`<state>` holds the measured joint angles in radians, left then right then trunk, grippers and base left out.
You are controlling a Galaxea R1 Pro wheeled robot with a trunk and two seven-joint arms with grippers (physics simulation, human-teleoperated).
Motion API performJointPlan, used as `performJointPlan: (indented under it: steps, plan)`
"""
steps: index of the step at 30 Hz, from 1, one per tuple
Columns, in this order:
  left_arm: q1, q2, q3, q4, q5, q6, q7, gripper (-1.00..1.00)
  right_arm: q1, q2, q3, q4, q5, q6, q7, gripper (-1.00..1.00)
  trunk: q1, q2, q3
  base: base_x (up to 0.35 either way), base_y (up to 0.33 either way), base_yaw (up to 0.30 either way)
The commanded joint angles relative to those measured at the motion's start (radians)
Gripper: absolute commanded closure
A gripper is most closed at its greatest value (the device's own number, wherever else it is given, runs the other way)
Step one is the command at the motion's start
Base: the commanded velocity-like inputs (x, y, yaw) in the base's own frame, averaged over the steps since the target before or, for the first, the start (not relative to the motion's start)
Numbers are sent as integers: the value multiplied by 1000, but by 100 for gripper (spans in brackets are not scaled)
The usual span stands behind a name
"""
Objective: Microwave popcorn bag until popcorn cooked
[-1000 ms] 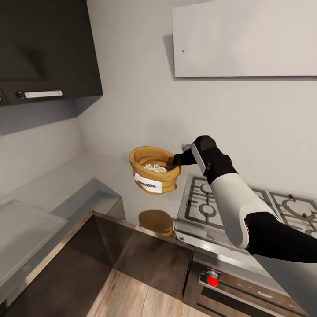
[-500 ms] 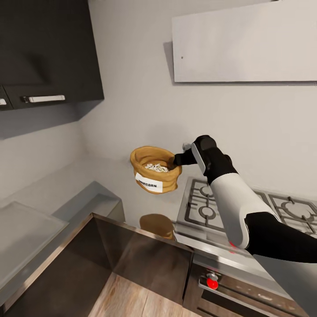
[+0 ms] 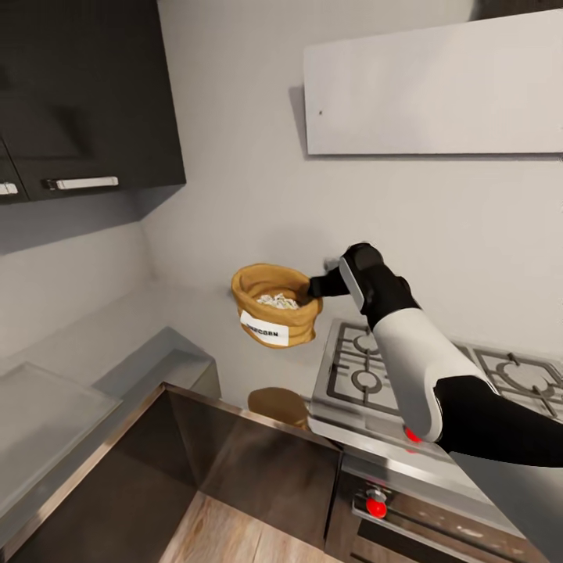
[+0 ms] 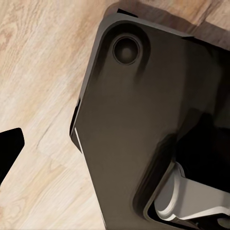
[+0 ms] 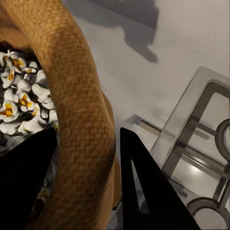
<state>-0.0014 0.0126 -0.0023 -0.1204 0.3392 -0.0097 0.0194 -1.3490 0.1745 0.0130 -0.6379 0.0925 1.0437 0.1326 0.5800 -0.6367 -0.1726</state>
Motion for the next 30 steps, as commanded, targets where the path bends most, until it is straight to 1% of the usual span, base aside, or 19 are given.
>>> performJointPlan:
  steps: [1,7,8,10,12,15,16,17,19,20,22,24,26,30]
  plan:
    - [0,0,-1,-1,4,-1,2,-100,-1,0,1,22,10,4,7,100,0,-1,0,0,0,-77]
    - [0,1,-1,-2,4,-1,2,-100,-1,0,0,114,10,4,6,100,0,-1,9,0,0,-82]
    - [0,1,-1,-2,4,-1,2,-100,-1,0,-1,146,9,4,6,100,0,-1,11,0,0,-84]
    - [0,1,-1,-2,4,-1,2,-100,-1,-2,-1,176,6,4,11,100,0,-1,14,0,0,-84]
    - [0,1,-1,-2,4,-1,2,-100,-1,-15,-2,186,3,4,16,100,0,-1,17,0,0,-84]
    - [0,1,-1,-3,4,-1,2,-100,-1,-27,-5,212,1,4,20,100,0,-1,22,0,0,-91]
    - [0,1,-1,-4,4,-1,2,-100,3,-36,-6,221,1,-3,24,100,0,-1,24,0,0,-95]
    - [0,0,-1,-4,4,-1,2,-100,17,-44,-7,225,2,-37,30,100,0,-1,25,0,0,-96]
    - [0,0,-1,-5,4,-1,2,-100,51,-50,-8,228,2,-100,40,100,0,-1,28,0,0,-97]
    - [0,0,-1,-5,4,-1,2,-100,58,-51,-8,228,2,-117,43,100,0,-1,30,0,0,-99]
    - [0,0,-1,-5,4,-2,2,-100,64,-52,-8,228,1,-129,47,100,0,-1,33,0,0,-105]
    - [0,0,-3,-4,-1,-2,2,-100,66,-53,-8,228,-20,-135,54,100,0,-1,35,0,0,-79]
    - [0,0,-7,-4,-4,-3,0,-100,66,-53,-8,229,-32,-136,56,100,0,-1,36,-5,0,-26]
    - [0,-2,-6,-4,-5,-3,0,-100,67,-52,-8,226,-36,-134,57,100,0,-1,36,-247,0,-3]
